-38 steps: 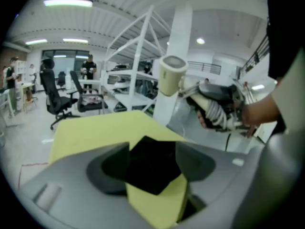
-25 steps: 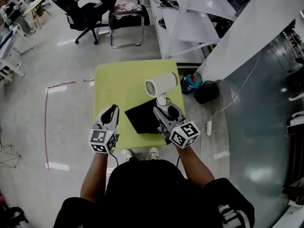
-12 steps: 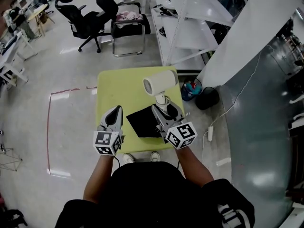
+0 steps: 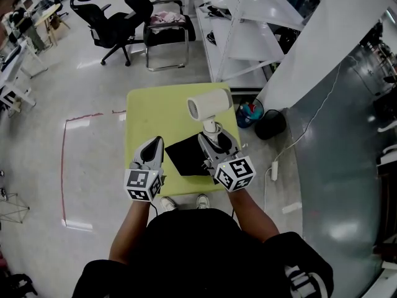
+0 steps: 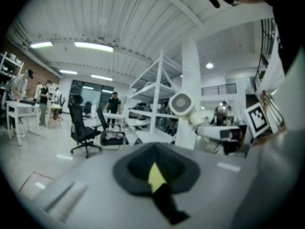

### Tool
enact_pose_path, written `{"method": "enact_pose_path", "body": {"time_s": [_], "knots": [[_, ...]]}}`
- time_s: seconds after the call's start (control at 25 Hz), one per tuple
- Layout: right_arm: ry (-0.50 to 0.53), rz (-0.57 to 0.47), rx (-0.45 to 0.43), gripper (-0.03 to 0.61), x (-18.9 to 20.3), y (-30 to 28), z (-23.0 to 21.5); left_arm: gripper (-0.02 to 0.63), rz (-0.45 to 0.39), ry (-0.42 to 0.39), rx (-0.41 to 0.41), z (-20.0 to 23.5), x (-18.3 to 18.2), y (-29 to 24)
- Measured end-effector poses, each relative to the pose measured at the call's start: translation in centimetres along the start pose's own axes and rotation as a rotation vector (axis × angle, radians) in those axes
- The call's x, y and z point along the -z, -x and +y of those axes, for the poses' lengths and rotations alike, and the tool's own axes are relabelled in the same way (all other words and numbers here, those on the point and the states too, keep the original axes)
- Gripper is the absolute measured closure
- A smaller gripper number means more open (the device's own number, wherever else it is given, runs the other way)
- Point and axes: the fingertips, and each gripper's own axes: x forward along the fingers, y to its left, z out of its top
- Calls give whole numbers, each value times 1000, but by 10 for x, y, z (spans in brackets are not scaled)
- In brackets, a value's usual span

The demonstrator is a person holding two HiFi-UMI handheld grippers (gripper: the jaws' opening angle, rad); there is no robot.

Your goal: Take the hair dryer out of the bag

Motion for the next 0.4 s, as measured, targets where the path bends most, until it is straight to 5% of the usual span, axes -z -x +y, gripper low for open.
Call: {"method": "enact_pose_path", "body": {"time_s": [0.4], "knots": [[0,-6,18,390,-1,3,-6,606,21,-26,37,-9,2,-6]]}}
